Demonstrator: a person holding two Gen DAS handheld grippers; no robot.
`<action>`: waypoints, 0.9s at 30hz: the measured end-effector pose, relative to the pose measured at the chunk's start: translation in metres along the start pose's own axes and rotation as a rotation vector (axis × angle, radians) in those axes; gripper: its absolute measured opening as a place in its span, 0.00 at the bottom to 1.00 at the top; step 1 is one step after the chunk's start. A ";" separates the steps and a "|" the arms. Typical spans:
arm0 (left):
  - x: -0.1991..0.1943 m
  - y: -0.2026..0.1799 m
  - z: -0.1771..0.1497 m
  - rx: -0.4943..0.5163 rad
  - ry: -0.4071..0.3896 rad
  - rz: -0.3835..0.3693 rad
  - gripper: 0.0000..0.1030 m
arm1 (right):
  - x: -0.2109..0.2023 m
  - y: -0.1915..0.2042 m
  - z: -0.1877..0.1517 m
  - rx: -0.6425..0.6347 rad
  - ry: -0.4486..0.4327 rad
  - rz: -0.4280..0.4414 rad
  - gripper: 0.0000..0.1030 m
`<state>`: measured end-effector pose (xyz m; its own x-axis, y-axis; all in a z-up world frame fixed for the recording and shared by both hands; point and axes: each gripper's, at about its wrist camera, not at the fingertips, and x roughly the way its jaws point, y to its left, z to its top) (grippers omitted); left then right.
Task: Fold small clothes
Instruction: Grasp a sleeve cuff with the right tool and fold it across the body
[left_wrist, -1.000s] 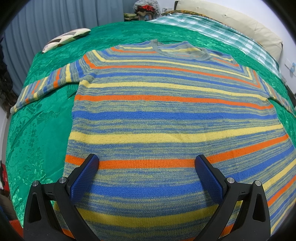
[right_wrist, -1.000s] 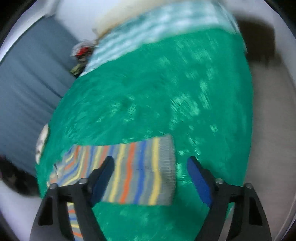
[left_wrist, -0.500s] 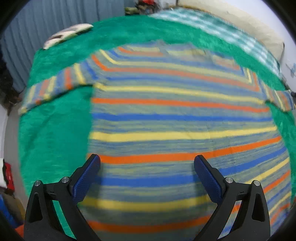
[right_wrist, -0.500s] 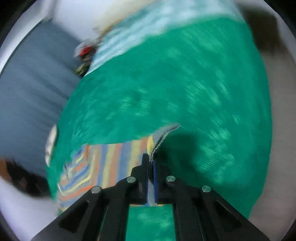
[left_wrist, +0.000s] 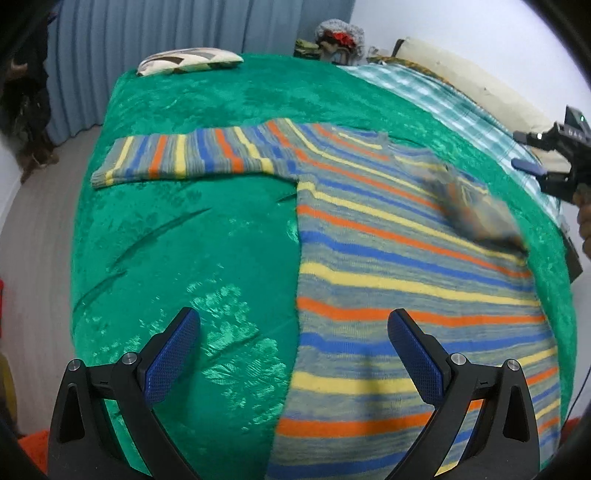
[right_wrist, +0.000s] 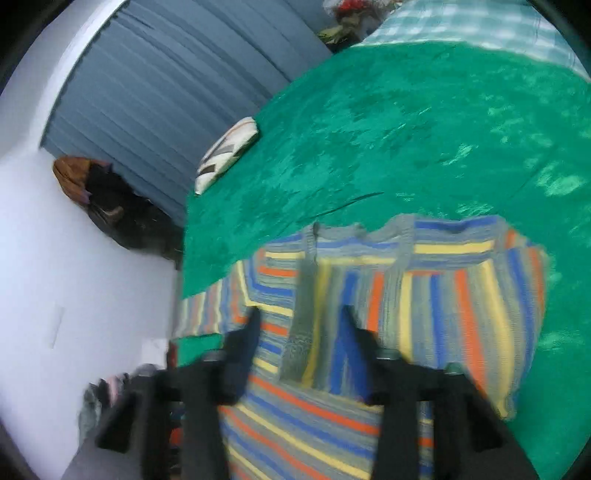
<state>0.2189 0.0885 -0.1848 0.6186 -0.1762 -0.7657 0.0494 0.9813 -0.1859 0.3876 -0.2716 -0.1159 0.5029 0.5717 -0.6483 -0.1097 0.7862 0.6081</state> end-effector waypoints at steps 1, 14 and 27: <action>0.000 0.000 -0.001 -0.002 -0.004 0.000 0.99 | -0.002 -0.004 0.000 -0.002 -0.010 -0.004 0.46; 0.027 -0.006 -0.013 0.060 0.084 0.066 0.99 | -0.019 -0.132 -0.059 0.287 0.047 -0.382 0.16; -0.005 0.043 0.027 -0.065 0.066 -0.021 0.99 | -0.044 -0.029 -0.230 -0.044 0.206 -0.340 0.46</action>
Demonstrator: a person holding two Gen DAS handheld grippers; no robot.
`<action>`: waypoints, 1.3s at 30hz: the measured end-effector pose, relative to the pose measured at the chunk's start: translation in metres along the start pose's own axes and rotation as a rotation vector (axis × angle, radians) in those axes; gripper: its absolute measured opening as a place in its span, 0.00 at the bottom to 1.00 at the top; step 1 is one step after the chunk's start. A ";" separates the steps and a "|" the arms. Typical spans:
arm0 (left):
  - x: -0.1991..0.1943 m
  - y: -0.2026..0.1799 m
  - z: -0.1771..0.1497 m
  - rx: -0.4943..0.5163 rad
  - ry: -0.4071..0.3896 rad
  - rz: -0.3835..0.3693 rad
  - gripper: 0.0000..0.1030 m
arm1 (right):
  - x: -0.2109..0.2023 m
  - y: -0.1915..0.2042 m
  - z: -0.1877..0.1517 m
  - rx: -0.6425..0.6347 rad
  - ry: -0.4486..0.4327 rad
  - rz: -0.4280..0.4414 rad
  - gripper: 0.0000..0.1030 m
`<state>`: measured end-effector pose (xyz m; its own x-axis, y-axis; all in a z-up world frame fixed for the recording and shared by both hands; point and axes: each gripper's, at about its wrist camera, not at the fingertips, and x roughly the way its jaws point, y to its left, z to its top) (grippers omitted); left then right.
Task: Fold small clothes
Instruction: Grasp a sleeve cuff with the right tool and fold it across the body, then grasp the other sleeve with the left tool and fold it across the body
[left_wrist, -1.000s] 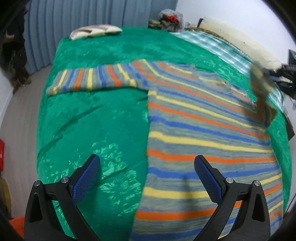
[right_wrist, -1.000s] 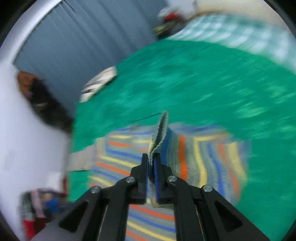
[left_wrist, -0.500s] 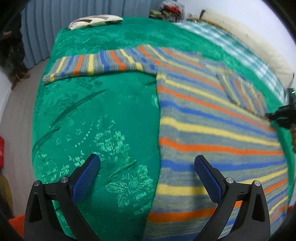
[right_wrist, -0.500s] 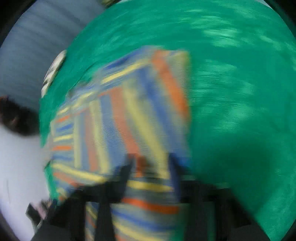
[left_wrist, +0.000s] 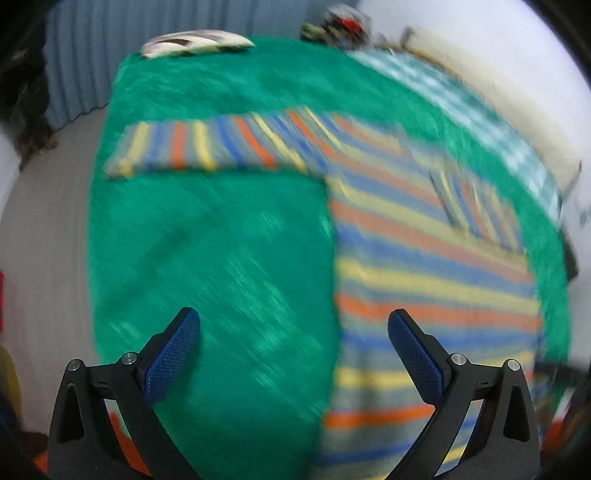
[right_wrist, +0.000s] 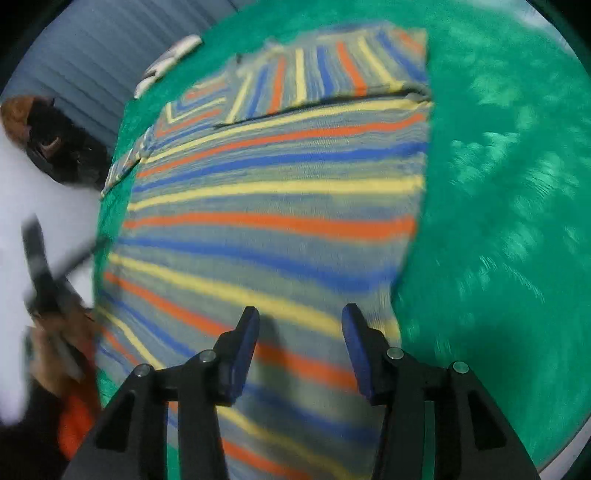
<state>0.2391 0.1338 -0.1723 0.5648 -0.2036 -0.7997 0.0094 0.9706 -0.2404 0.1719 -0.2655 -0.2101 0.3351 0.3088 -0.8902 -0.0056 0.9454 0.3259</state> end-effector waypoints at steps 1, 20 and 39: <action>-0.002 0.017 0.015 -0.042 -0.014 -0.008 0.99 | -0.005 0.003 -0.007 -0.001 -0.011 -0.022 0.46; 0.074 0.185 0.130 -0.393 0.134 -0.076 0.47 | -0.005 0.032 -0.037 0.082 -0.111 -0.010 0.63; -0.010 -0.172 0.181 0.323 -0.056 -0.320 0.02 | -0.012 0.030 -0.050 0.095 -0.150 0.054 0.63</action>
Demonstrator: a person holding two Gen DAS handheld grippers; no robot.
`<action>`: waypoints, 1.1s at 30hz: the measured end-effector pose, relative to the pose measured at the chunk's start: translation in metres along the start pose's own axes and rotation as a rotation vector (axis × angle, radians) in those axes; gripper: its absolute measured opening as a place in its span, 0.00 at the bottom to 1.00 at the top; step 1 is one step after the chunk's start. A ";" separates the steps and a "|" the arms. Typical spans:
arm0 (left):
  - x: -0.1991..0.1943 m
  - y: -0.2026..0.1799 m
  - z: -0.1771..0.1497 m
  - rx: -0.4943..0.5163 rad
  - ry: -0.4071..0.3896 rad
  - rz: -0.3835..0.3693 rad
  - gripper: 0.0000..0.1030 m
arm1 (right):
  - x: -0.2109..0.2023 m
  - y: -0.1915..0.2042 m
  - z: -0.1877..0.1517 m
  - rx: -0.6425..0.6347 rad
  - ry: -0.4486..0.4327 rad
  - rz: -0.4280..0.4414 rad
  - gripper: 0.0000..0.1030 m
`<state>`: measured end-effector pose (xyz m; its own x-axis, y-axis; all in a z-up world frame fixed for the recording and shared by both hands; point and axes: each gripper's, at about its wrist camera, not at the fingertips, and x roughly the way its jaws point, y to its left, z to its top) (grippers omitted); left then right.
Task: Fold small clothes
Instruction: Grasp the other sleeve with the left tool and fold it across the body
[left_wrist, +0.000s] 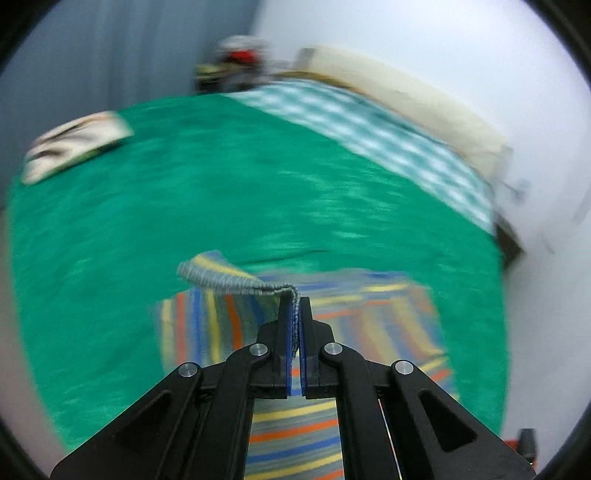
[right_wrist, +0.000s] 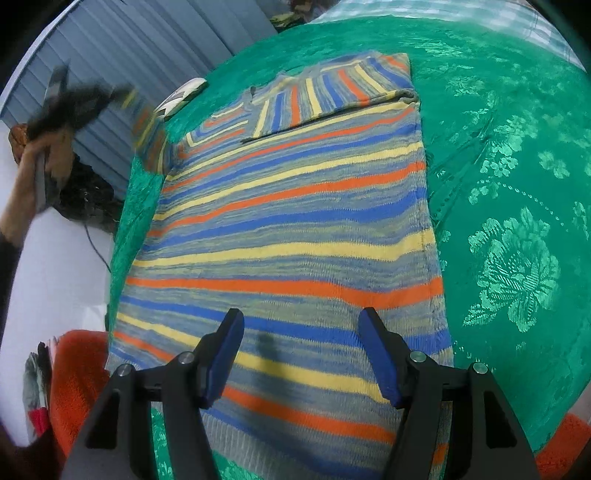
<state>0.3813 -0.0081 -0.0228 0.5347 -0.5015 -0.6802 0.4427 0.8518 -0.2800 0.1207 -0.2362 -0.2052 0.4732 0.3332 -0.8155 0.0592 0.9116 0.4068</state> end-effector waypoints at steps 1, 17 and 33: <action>0.018 -0.025 -0.001 0.026 0.016 -0.085 0.09 | 0.000 0.000 0.000 0.000 -0.001 0.001 0.63; 0.104 0.098 -0.105 -0.164 0.260 0.350 0.03 | 0.000 -0.003 -0.003 0.001 -0.007 0.031 0.64; -0.029 -0.051 -0.296 0.109 0.471 0.148 0.72 | -0.016 0.025 -0.030 -0.192 0.184 -0.127 0.63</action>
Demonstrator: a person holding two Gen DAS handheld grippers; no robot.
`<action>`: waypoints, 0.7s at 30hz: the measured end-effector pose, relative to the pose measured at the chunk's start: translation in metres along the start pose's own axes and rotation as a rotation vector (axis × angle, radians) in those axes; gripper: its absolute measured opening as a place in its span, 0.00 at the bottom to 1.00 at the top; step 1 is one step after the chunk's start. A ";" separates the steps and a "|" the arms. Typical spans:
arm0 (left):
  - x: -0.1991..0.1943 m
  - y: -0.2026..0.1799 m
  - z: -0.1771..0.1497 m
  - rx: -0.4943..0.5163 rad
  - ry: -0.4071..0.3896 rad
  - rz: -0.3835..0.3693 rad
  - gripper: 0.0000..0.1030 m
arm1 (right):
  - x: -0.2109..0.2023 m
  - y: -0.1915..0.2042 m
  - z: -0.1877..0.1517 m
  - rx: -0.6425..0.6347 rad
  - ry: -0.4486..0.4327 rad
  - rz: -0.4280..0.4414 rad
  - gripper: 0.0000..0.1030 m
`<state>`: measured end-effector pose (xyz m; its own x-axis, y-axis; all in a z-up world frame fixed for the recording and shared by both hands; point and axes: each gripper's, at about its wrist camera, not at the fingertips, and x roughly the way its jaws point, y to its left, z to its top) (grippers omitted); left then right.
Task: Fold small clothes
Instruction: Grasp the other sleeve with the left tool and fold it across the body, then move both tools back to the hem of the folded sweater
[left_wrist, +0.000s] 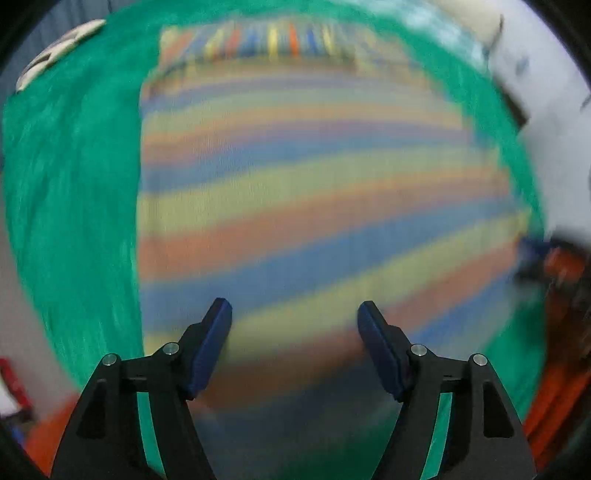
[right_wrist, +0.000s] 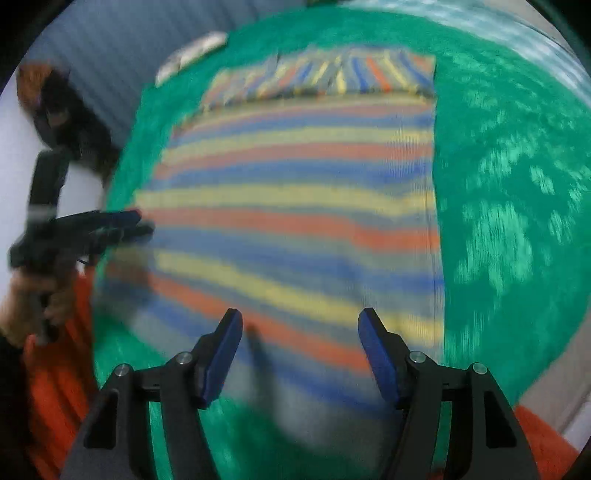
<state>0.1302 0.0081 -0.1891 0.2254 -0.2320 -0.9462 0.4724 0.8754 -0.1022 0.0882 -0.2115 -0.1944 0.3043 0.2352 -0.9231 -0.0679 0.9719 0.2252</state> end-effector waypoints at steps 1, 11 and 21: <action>-0.008 -0.007 -0.023 0.023 -0.034 0.056 0.72 | 0.002 0.000 -0.008 -0.011 0.031 -0.017 0.63; -0.063 0.015 -0.065 -0.123 -0.081 0.094 0.75 | -0.050 -0.003 -0.083 0.083 0.052 -0.115 0.62; -0.093 0.018 -0.073 -0.174 -0.176 0.206 0.79 | -0.078 -0.002 -0.092 0.204 -0.121 -0.068 0.62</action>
<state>0.0558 0.0767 -0.1254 0.4522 -0.0988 -0.8864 0.2523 0.9674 0.0209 -0.0228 -0.2311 -0.1510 0.4142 0.1548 -0.8969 0.1462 0.9613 0.2334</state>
